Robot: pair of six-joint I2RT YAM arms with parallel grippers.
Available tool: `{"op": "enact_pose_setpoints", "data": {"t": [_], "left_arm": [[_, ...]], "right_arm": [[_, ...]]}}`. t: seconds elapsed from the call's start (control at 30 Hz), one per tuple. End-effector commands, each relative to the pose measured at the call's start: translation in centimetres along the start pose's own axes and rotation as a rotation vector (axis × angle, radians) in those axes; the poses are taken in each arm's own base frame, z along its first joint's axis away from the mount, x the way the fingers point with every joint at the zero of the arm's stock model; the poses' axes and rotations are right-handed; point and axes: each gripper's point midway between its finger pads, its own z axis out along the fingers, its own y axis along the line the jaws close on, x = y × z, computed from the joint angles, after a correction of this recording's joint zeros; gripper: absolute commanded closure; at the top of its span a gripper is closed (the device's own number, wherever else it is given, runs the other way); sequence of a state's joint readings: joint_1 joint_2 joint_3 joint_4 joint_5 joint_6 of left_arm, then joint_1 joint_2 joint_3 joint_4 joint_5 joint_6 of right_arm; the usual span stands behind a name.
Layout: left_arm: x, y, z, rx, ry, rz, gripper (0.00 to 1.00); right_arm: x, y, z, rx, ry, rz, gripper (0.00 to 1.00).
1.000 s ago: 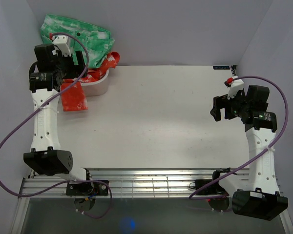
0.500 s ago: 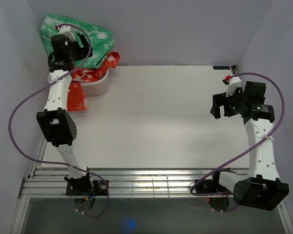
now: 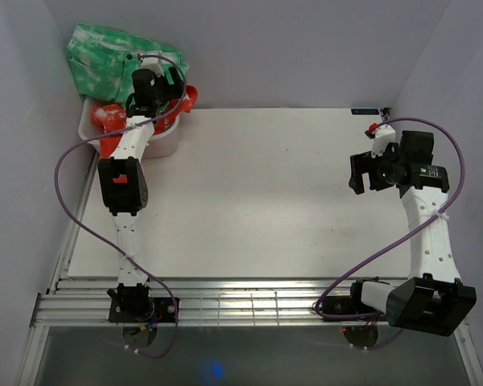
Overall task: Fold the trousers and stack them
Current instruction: Grab the trousers from the pile
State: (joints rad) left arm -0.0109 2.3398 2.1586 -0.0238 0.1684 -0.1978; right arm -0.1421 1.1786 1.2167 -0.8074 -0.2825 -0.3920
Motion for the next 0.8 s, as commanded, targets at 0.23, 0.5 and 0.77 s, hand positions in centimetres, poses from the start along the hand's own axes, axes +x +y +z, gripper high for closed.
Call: {"op": "enact_pose_setpoints", "data": {"t": [0.23,0.5,0.77], "left_arm": [[-4.5,2.1,3.2,-0.364,-0.29,0.232,0.03],[-3.8,3.0,3.9,-0.471,-0.345,0.389,0.24],[-7.6,4.0,1.9,-0.524,-0.43,0.351,0.77]], "right_arm": [[-1.2,-1.4,-0.5,0.065,-0.031,-0.032,0.1],[-1.0,-1.5,-0.7,0.079,-0.03,-0.029,0.1],[-0.9,-1.1,-1.2,0.075,-0.041,-0.033,0.1]]}}
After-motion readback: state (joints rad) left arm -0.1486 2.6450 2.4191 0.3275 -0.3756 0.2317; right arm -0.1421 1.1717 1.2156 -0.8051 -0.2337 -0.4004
